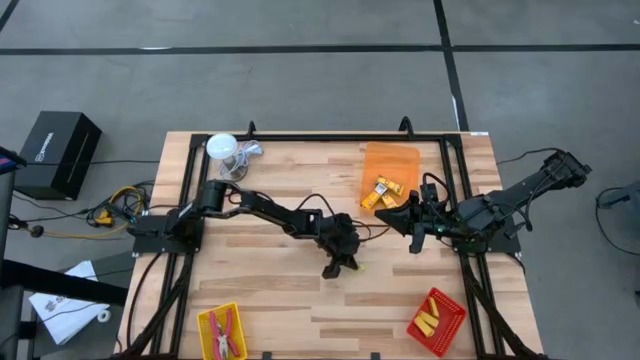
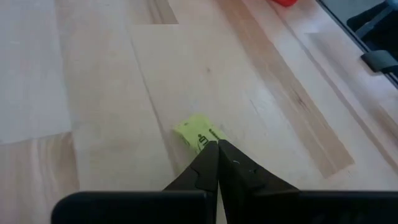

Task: Pick & Place School Supplies
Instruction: Put the eraser into the red bin

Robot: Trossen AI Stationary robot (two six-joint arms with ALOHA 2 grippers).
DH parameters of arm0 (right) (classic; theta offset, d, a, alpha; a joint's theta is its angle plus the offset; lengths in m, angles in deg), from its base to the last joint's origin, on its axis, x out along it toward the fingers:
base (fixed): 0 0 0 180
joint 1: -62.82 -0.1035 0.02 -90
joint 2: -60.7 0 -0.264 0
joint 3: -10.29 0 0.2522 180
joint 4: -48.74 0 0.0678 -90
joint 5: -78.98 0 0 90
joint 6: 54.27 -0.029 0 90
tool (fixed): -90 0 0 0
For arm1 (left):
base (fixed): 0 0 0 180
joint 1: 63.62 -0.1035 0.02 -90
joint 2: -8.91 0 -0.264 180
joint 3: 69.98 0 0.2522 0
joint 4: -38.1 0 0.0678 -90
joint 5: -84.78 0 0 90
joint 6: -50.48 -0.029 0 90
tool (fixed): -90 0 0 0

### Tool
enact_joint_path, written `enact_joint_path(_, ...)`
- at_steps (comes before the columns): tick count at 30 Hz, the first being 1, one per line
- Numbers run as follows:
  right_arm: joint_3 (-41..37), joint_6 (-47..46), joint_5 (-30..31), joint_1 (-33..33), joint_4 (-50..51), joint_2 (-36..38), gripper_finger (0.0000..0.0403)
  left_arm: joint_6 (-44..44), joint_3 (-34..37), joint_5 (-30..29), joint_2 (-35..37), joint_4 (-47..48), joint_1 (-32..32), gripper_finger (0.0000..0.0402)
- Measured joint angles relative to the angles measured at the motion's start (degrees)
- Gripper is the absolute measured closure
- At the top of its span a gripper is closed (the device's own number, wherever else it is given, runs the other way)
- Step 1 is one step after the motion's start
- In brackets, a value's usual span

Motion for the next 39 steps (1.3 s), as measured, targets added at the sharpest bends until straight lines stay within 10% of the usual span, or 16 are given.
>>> enact_joint_path(39, 0.0, 0.1, -1.5, 0.0, 0.1, 0.0, 0.0403, -1.0, 3.6, 0.3, -0.2, 1.1, -2.6, 0.0401)
